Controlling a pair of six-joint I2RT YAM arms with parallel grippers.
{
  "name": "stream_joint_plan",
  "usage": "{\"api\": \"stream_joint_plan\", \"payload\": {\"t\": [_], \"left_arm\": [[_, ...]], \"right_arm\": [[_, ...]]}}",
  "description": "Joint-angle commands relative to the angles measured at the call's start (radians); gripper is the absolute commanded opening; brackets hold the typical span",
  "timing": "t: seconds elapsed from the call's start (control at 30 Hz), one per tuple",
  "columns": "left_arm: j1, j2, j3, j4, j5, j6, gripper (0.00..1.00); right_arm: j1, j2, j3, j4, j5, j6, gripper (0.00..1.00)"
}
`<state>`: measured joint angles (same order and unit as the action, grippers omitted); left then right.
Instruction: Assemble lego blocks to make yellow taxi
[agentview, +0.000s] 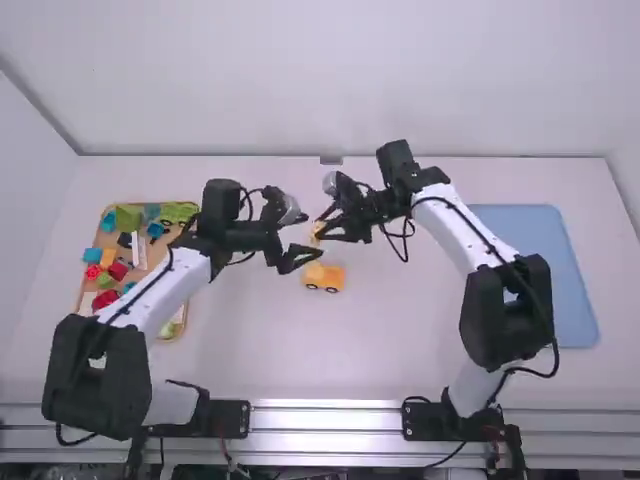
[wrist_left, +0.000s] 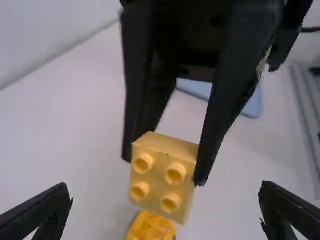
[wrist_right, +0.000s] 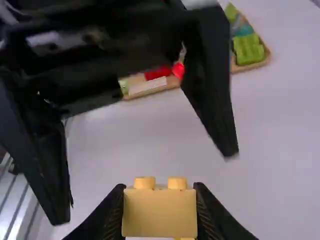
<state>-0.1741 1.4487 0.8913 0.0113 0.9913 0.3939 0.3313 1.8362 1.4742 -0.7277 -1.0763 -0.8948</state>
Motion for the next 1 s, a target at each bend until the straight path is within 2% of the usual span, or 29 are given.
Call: {"api": "stream_joint_plan", "payload": {"t": [0.0,0.13,0.2,0.23,0.43,0.47,0.5,0.67,0.7,0.73,0.77,0.8,0.83,0.9,0.97], "left_arm": [[-0.005,0.019,0.023,-0.023,0.118,0.089,0.99],[-0.005,0.019,0.024,-0.058,0.127,0.138,0.98],[-0.005,0.019,0.025,-0.056,0.127,0.135,0.83],[-0.005,0.019,0.026,-0.047,0.127,0.134,0.64],[0.000,0.019,0.024,-0.008,0.127,0.116,0.52],[-0.001,0.019,0.024,-0.005,0.127,0.111,0.46],[-0.007,0.019,0.024,0.001,0.127,0.108,0.36],[-0.009,0.019,0.024,0.000,0.127,0.111,0.09],[-0.009,0.019,0.024,0.000,0.127,0.111,0.06],[-0.009,0.019,0.024,-0.002,0.127,0.107,0.05],[-0.009,0.019,0.024,-0.003,0.122,0.095,0.04],[-0.009,0.019,0.024,-0.003,0.117,0.089,0.04],[-0.009,0.019,0.024,-0.004,0.085,0.064,0.03],[-0.019,0.019,0.024,-0.010,-0.017,0.005,0.02],[-0.035,0.019,0.024,-0.021,-0.064,-0.002,0.02]], "right_arm": [[0.008,-0.007,0.046,-0.019,-0.023,-0.151,0.22],[0.009,-0.007,0.052,-0.016,-0.023,-0.150,0.22],[0.009,-0.007,0.051,-0.018,-0.022,-0.150,0.23],[0.009,-0.007,0.051,-0.018,-0.023,-0.150,0.22],[0.010,-0.007,0.051,-0.021,-0.023,-0.150,0.23],[0.010,-0.007,0.051,-0.022,-0.023,-0.150,0.23],[0.010,-0.007,0.051,-0.021,-0.024,-0.150,0.23],[0.010,-0.007,0.051,-0.021,-0.024,-0.150,0.23],[0.010,-0.007,0.051,-0.021,-0.024,-0.150,0.24],[0.010,-0.007,0.051,-0.021,-0.027,-0.150,0.56],[0.010,-0.007,0.051,-0.013,-0.035,-0.147,0.80],[0.010,-0.007,0.051,-0.012,-0.035,-0.145,0.84],[0.010,-0.007,0.056,0.008,-0.033,-0.106,0.99],[-0.023,-0.012,0.095,0.033,0.016,0.041,0.99],[-0.048,-0.024,0.107,0.041,0.055,0.076,0.99]]}}
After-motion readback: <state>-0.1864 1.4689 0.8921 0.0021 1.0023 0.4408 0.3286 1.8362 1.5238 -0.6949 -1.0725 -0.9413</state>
